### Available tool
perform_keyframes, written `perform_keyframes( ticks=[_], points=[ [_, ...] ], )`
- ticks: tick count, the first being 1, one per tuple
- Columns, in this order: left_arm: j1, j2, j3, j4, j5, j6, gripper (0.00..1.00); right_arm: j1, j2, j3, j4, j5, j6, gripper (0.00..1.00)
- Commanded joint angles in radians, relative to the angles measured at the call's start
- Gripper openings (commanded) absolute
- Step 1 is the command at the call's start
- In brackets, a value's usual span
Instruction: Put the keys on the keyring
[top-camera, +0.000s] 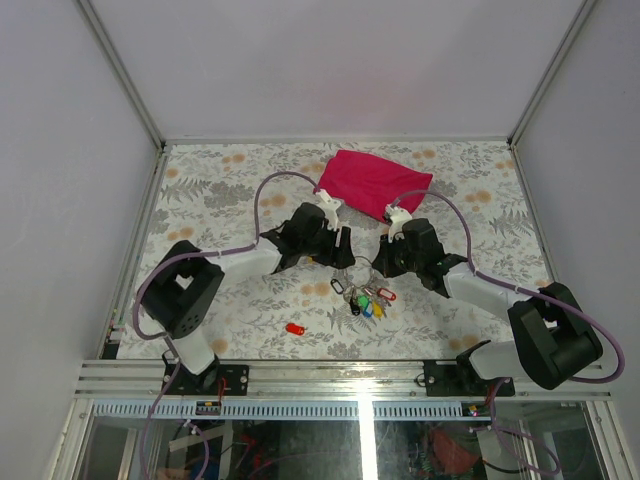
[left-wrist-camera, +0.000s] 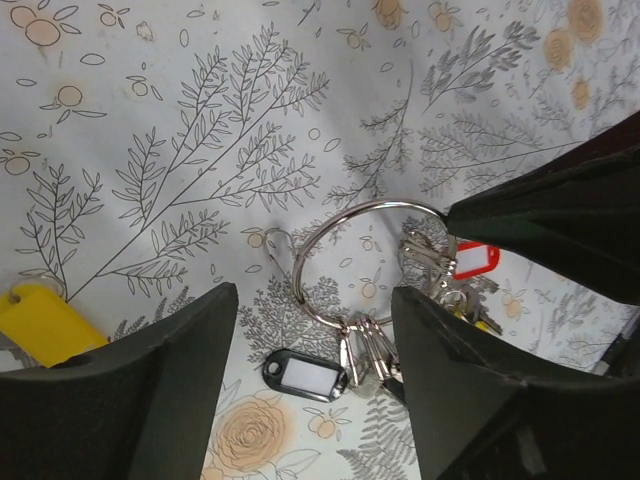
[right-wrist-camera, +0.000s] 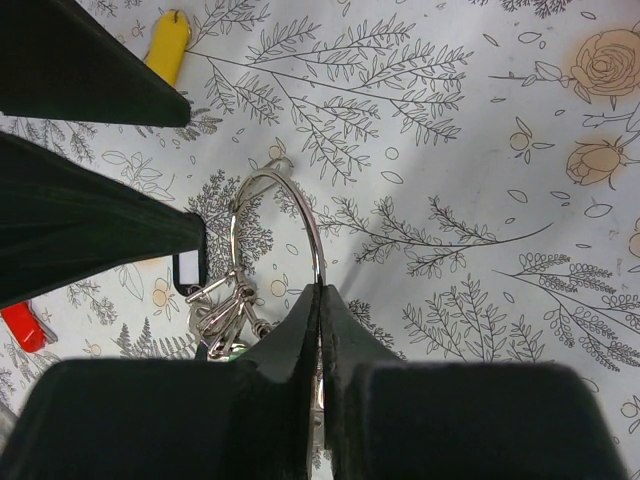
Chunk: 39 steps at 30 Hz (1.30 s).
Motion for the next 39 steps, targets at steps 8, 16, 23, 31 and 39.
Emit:
perform_keyframes(
  ticks=[8,16,23,31,39],
  points=[
    [-0.019,0.093,0.08,0.083,0.025,0.099,0.58,0.008,0.002,0.0,0.065,-0.019,0.015,0.0],
    [-0.021,0.1,0.089,0.048,-0.03,0.103,0.56,0.009,0.008,0.022,0.015,0.03,0.03,0.0],
    [-0.022,0.091,0.079,0.048,-0.029,0.088,0.54,0.009,0.042,0.074,-0.056,0.059,0.06,0.31],
    [-0.025,-0.01,-0.007,0.058,-0.05,0.029,0.53,-0.001,0.124,0.184,-0.159,0.008,0.029,0.5],
    [-0.027,-0.175,-0.091,0.013,-0.076,-0.034,0.56,-0.08,0.228,0.285,-0.258,-0.16,-0.036,0.54]
  ],
)
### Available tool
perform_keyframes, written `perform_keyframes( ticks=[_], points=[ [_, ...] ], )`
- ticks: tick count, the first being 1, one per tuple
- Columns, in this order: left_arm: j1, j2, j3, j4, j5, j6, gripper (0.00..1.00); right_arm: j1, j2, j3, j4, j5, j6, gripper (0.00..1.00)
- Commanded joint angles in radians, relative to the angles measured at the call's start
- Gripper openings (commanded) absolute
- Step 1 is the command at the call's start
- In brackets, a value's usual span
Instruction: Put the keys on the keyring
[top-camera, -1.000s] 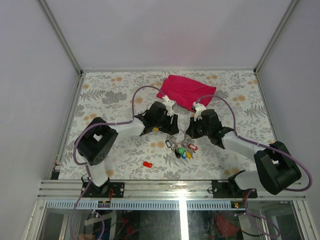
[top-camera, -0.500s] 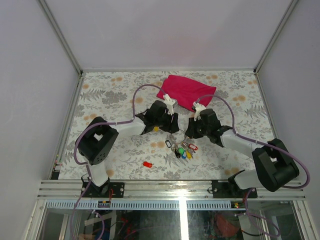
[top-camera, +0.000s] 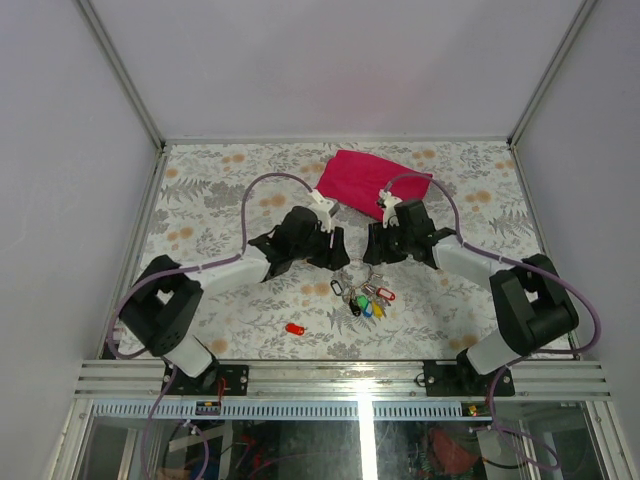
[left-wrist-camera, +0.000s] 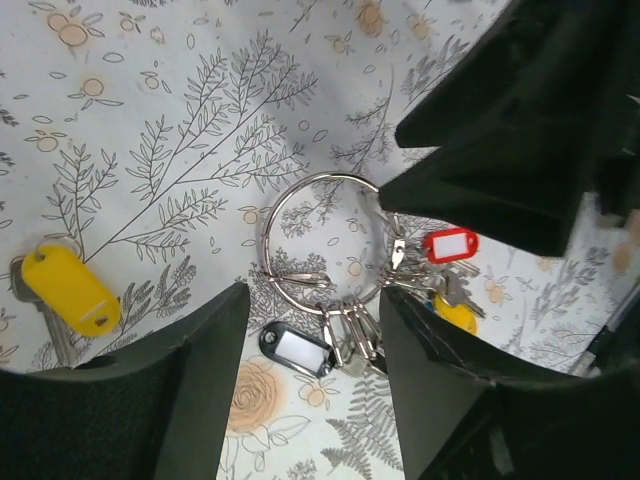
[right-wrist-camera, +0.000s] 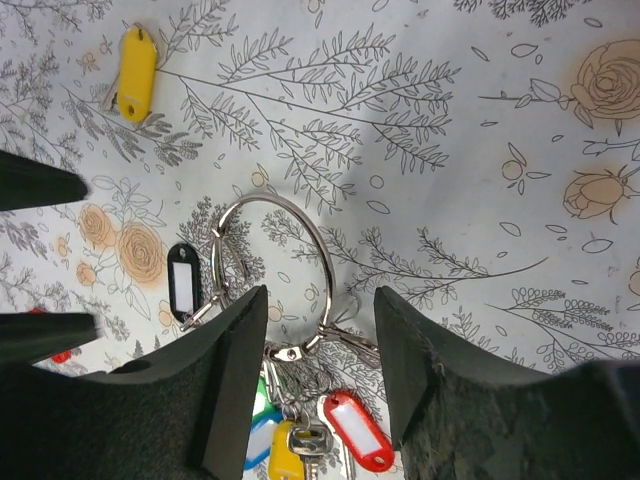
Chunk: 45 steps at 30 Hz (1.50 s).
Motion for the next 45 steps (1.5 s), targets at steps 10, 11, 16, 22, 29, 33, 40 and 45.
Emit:
perform_keyframes(
  ticks=[10,11,16,22,29,33,40,45],
  points=[
    [-0.007,-0.225,-0.043,-0.101,-0.077,-0.031,0.62,-0.096,0.186,0.145,-0.12,-0.311,-0.098,0.55],
    [-0.007,-0.235,-0.042,-0.11,-0.079,-0.03,0.63,-0.096,0.199,0.151,-0.121,-0.316,-0.101,0.55],
    [-0.007,-0.281,-0.039,-0.151,-0.112,-0.028,0.65,-0.095,0.259,0.171,-0.124,-0.344,-0.099,0.53],
    [-0.005,-0.307,-0.032,-0.177,-0.121,-0.025,0.66,-0.096,0.297,0.179,-0.104,-0.388,-0.091,0.42],
    [0.038,-0.36,0.003,-0.224,-0.132,-0.071,0.72,-0.094,0.272,0.178,-0.092,-0.386,-0.091,0.05],
    [0.114,-0.41,0.02,-0.238,-0.07,-0.094,0.83,-0.094,0.182,0.164,-0.085,-0.356,-0.116,0.0],
    [0.177,-0.529,0.042,-0.245,-0.072,-0.093,0.91,-0.008,0.019,0.189,-0.184,-0.243,-0.223,0.0],
    [0.179,-0.579,0.036,-0.236,-0.097,-0.068,0.94,0.073,-0.097,0.199,-0.216,-0.152,-0.246,0.0]
  ],
)
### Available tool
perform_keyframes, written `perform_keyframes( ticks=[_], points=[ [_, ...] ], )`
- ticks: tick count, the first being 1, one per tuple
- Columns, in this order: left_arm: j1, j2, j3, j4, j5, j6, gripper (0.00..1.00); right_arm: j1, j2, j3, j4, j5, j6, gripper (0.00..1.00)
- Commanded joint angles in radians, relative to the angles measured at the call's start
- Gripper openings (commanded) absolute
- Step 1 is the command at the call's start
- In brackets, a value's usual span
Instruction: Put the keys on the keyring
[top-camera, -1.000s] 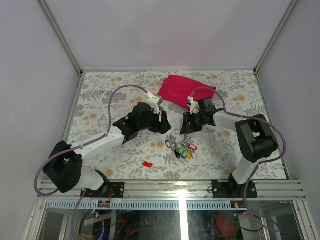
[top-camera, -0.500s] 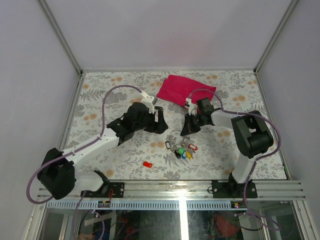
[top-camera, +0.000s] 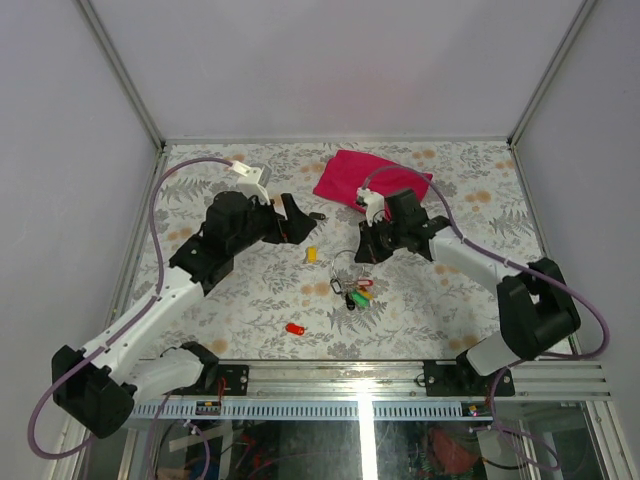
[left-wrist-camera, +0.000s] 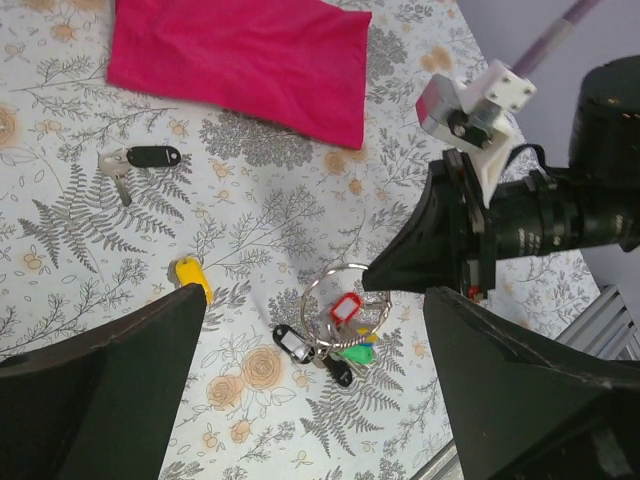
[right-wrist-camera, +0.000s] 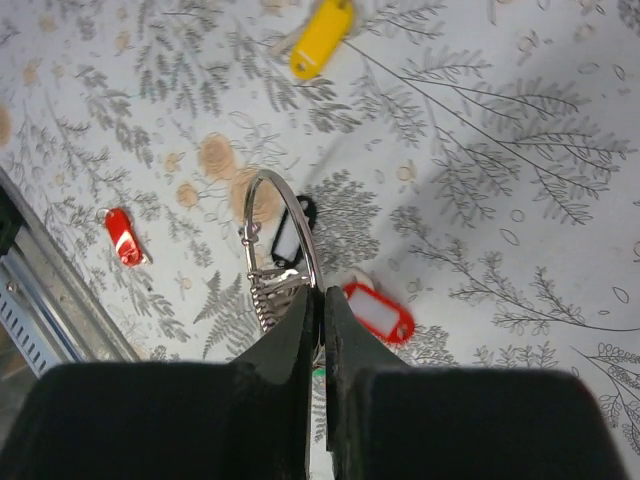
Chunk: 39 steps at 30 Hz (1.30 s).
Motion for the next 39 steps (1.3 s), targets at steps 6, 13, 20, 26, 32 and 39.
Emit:
perform_keyframes(
  ticks=[6,13,20,26,32,39],
  points=[
    [0.006,-0.056,0.071,-0.064,-0.001,0.072,0.95,0.075,-0.285,0.012,-0.022,0.121,-0.043,0.0],
    [0.006,-0.156,0.009,-0.01,-0.011,0.081,1.0,0.075,-0.413,-0.006,0.004,0.131,-0.033,0.0],
    [0.007,-0.173,0.028,-0.051,0.017,0.163,1.0,0.075,-0.511,0.022,-0.033,0.108,-0.034,0.0],
    [0.006,-0.181,0.018,-0.058,0.022,0.187,1.0,0.075,-0.545,0.079,-0.109,0.077,-0.041,0.0],
    [-0.092,-0.204,0.016,-0.058,-0.085,0.212,1.0,0.075,-0.554,0.171,-0.168,0.114,0.077,0.0],
    [-0.214,-0.209,-0.021,-0.026,-0.188,0.203,0.96,0.075,-0.523,0.285,-0.266,0.121,0.155,0.0]
  ],
)
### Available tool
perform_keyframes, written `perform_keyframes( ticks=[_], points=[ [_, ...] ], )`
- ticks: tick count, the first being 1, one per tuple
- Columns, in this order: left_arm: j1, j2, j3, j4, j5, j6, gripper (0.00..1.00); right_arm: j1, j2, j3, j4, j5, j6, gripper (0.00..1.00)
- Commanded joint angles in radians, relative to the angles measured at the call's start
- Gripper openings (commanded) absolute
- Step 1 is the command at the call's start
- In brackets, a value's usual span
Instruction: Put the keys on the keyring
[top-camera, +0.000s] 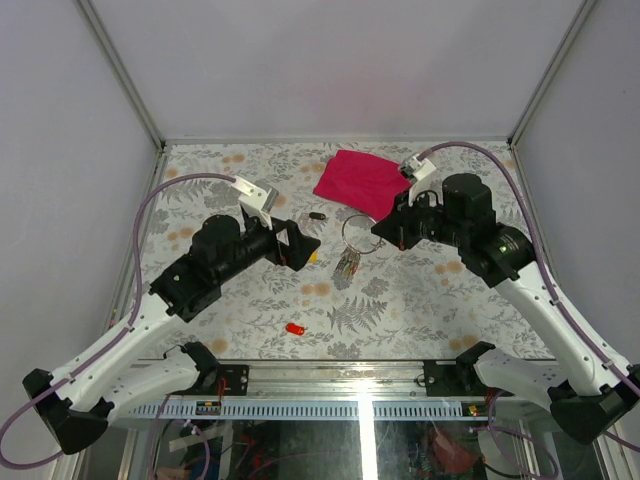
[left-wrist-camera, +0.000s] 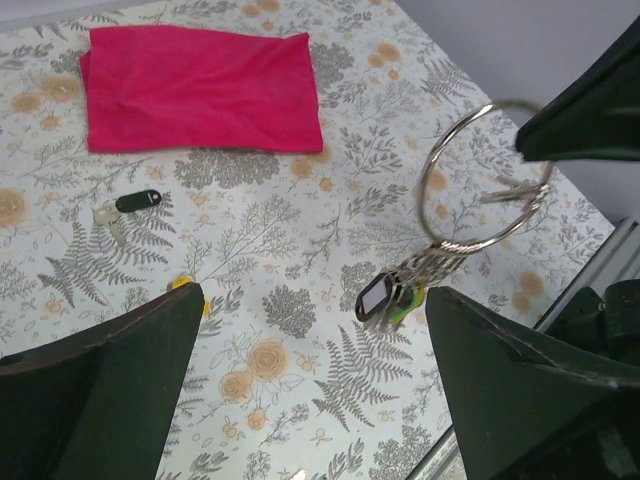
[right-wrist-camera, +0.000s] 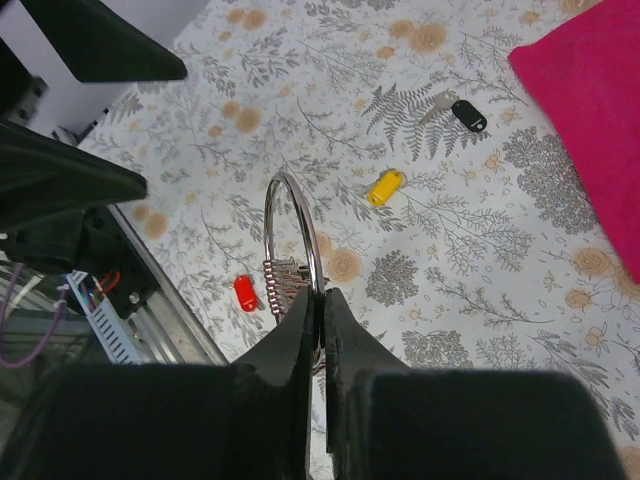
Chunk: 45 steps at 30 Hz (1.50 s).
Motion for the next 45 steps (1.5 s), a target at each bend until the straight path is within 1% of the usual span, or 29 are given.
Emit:
perform_keyframes(
  ticks=[1,4,10,14,20,25,30,35,41,43,45],
  points=[
    [-0.033,-0.017,-0.039,0.056,-0.078,0.017,0.95,0.006,-0.01,0.101,-0.029,-0.005,0.073,0.0],
    [-0.041,-0.034,-0.065,0.108,-0.075,0.019,0.94,0.007,-0.013,0.125,-0.034,-0.009,0.092,0.0],
    [-0.04,-0.081,-0.14,0.251,-0.001,0.03,0.93,0.006,-0.003,0.176,-0.041,-0.024,0.15,0.0],
    [-0.041,-0.13,-0.207,0.363,0.046,0.062,0.9,0.006,-0.004,0.191,-0.043,-0.03,0.176,0.0],
    [-0.041,-0.148,-0.239,0.411,0.105,0.141,0.84,0.006,-0.002,0.193,-0.005,-0.063,0.216,0.0],
    [-0.043,-0.176,-0.293,0.515,0.137,0.182,0.79,0.006,0.01,0.201,0.008,-0.07,0.239,0.0],
    [-0.047,-0.17,-0.297,0.537,0.139,0.236,0.76,0.007,0.011,0.188,0.039,-0.098,0.264,0.0],
    [-0.069,-0.143,-0.286,0.558,0.136,0.283,0.69,0.006,0.014,0.18,0.062,-0.121,0.284,0.0],
    [-0.115,-0.116,-0.279,0.56,0.098,0.323,0.67,0.006,0.012,0.178,0.072,-0.128,0.3,0.0],
    [-0.123,-0.114,-0.28,0.564,0.083,0.327,0.63,0.006,0.011,0.173,0.075,-0.133,0.304,0.0],
    [-0.128,-0.109,-0.278,0.563,0.064,0.327,0.57,0.006,0.011,0.165,0.08,-0.14,0.308,0.0]
  ],
)
